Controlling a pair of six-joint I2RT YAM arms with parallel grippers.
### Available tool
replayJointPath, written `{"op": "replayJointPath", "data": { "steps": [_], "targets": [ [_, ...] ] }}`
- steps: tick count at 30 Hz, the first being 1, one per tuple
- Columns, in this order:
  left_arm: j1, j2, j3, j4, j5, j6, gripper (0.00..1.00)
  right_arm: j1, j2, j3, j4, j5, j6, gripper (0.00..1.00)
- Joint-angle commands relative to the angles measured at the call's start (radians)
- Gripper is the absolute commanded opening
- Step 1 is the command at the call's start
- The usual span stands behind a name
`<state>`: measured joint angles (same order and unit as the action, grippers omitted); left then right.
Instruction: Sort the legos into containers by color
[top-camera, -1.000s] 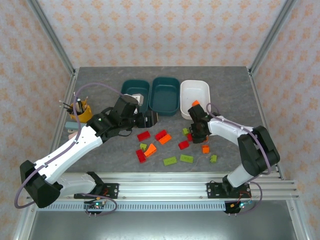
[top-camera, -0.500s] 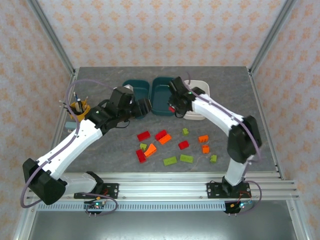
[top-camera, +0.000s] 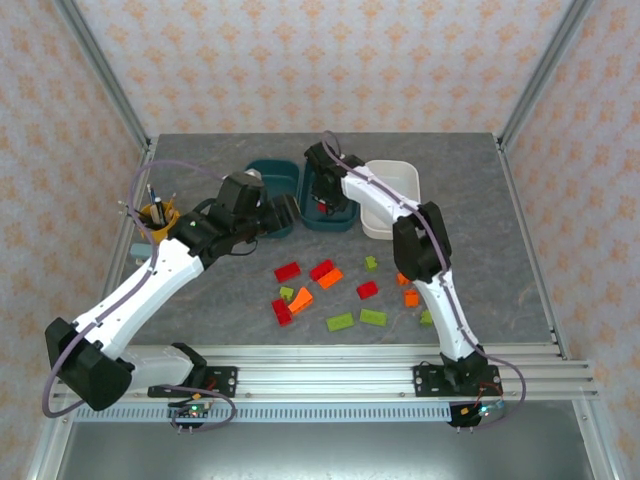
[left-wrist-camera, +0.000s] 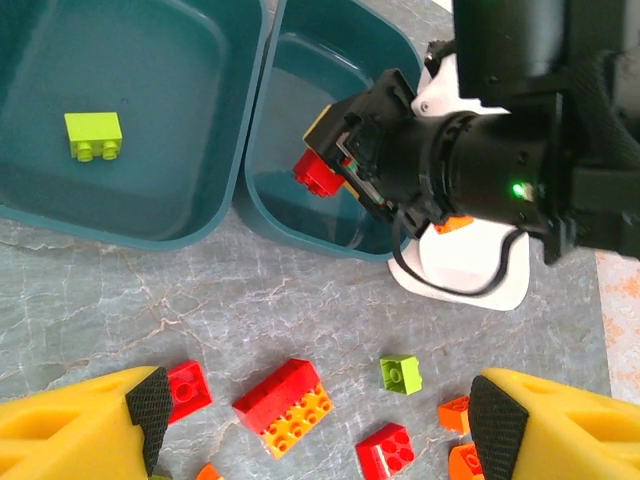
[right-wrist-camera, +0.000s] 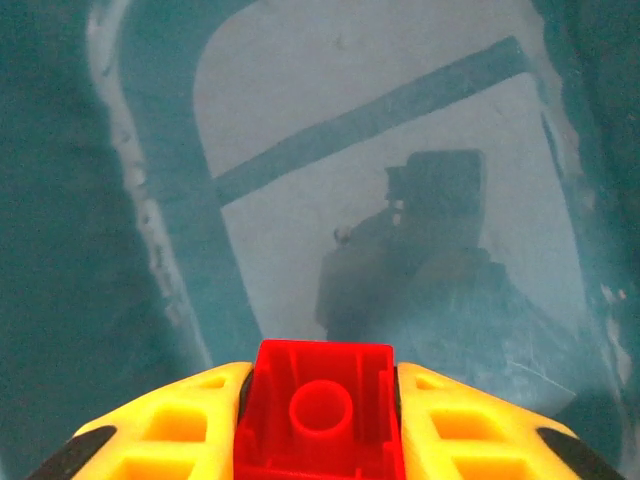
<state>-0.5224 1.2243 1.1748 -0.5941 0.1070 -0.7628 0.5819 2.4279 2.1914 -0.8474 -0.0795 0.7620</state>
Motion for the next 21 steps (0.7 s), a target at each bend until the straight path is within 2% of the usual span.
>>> {"op": "replayJointPath", "data": {
  "steps": [1, 6, 11, 14, 17, 19, 21],
  "targets": [
    [0.009, -0.044, -0.032, -0.041, -0.015, -0.014, 0.81, -0.013, 0.054, 0.096, -0.107, -0.011, -0.032, 0.42],
    [0.007, -0.104, -0.096, -0.091, -0.016, -0.032, 0.80, -0.002, 0.008, 0.130, -0.109, -0.020, -0.080, 0.56],
    [0.008, -0.121, -0.173, -0.127, 0.036, -0.015, 0.77, 0.038, -0.162, 0.059, -0.053, 0.015, -0.141, 0.57],
    [0.006, -0.100, -0.220, -0.136, 0.093, 0.035, 0.75, 0.068, -0.357, -0.173, 0.094, 0.022, -0.197, 0.56],
    [0.001, -0.048, -0.254, -0.145, 0.142, 0.098, 0.73, 0.081, -0.601, -0.547, 0.345, -0.046, -0.221, 0.56],
    [-0.001, 0.002, -0.260, -0.165, 0.150, 0.099, 0.73, 0.080, -0.733, -0.764, 0.456, -0.106, -0.224, 0.56],
    [-0.003, 0.053, -0.260, -0.175, 0.158, 0.052, 0.72, 0.081, -0.823, -0.900, 0.479, -0.173, -0.231, 0.56]
  ]
}}
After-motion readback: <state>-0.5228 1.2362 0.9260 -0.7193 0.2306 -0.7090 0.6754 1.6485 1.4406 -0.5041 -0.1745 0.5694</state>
